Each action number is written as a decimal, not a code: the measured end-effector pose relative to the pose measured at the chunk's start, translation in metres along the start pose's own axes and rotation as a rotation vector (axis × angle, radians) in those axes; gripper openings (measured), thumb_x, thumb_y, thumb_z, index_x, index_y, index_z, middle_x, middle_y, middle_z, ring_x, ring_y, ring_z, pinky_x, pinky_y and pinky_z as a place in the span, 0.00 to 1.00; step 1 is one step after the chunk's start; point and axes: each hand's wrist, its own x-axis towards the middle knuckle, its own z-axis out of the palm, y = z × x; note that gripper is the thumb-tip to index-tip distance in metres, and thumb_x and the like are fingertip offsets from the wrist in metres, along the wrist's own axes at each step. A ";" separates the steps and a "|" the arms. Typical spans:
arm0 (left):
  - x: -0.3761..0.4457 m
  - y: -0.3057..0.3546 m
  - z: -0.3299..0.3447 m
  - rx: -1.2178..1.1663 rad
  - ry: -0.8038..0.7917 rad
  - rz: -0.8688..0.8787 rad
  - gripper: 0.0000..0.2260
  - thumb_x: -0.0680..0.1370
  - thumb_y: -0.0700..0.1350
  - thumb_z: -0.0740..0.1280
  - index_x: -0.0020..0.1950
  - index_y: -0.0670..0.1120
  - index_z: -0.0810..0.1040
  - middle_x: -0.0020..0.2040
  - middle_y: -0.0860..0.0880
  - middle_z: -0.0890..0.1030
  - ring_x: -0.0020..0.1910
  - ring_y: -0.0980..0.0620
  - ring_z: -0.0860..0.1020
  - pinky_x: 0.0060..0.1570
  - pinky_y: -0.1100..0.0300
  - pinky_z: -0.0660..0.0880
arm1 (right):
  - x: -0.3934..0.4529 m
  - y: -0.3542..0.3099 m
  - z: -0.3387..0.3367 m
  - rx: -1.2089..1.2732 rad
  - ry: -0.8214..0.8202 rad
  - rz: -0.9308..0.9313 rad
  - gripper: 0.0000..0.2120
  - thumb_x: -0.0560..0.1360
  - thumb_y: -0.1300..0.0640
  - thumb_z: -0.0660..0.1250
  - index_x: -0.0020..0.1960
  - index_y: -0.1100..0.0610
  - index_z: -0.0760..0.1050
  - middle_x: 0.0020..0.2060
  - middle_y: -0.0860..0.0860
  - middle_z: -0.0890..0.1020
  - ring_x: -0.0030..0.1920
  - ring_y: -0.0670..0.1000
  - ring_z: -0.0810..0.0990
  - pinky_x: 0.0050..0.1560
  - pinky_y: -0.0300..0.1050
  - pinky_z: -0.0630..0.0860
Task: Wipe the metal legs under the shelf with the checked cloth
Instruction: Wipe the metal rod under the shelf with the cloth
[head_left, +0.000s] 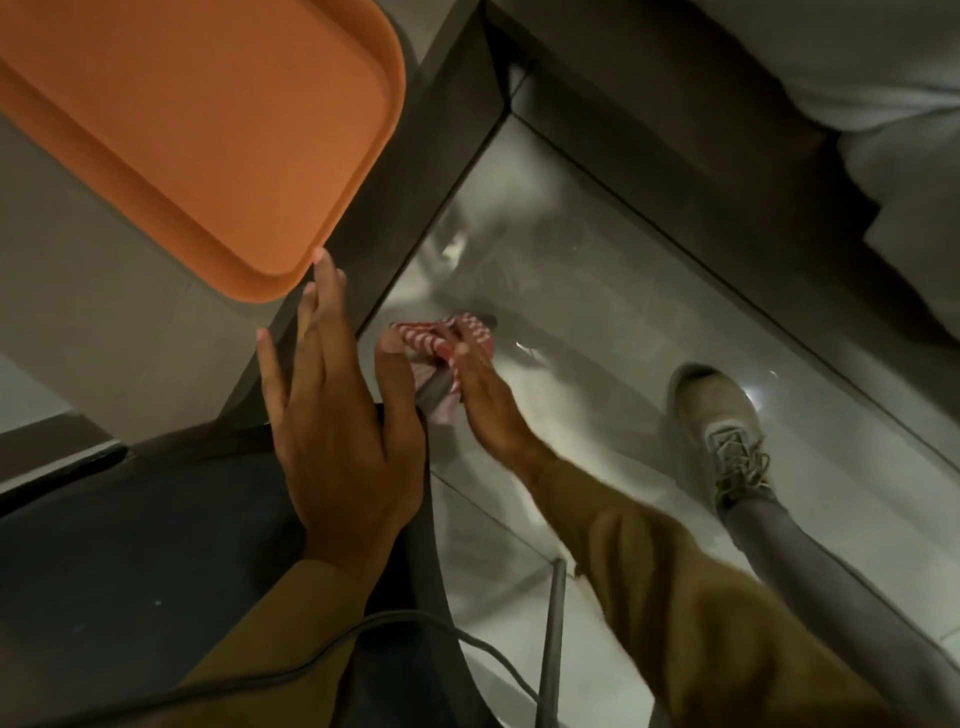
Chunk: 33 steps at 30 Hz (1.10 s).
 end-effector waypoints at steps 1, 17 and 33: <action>-0.001 -0.001 0.000 -0.015 0.003 -0.001 0.29 0.89 0.55 0.50 0.88 0.46 0.58 0.84 0.48 0.72 0.85 0.51 0.68 0.90 0.47 0.48 | 0.015 0.002 -0.007 -0.063 0.004 -0.005 0.18 0.91 0.49 0.52 0.68 0.40 0.80 0.62 0.35 0.82 0.65 0.33 0.79 0.81 0.40 0.66; 0.001 0.002 -0.004 -0.034 -0.005 -0.031 0.28 0.88 0.56 0.50 0.86 0.45 0.63 0.80 0.45 0.76 0.82 0.48 0.72 0.88 0.56 0.46 | -0.062 -0.030 -0.019 -0.625 -0.049 -0.198 0.19 0.89 0.46 0.57 0.78 0.37 0.69 0.84 0.43 0.64 0.81 0.48 0.64 0.80 0.51 0.59; 0.003 -0.002 -0.001 -0.061 -0.003 -0.011 0.28 0.88 0.55 0.50 0.86 0.45 0.63 0.78 0.46 0.78 0.82 0.49 0.73 0.89 0.49 0.50 | 0.027 -0.004 -0.013 -0.111 0.119 0.146 0.25 0.86 0.39 0.60 0.78 0.50 0.74 0.73 0.56 0.80 0.74 0.56 0.79 0.77 0.51 0.74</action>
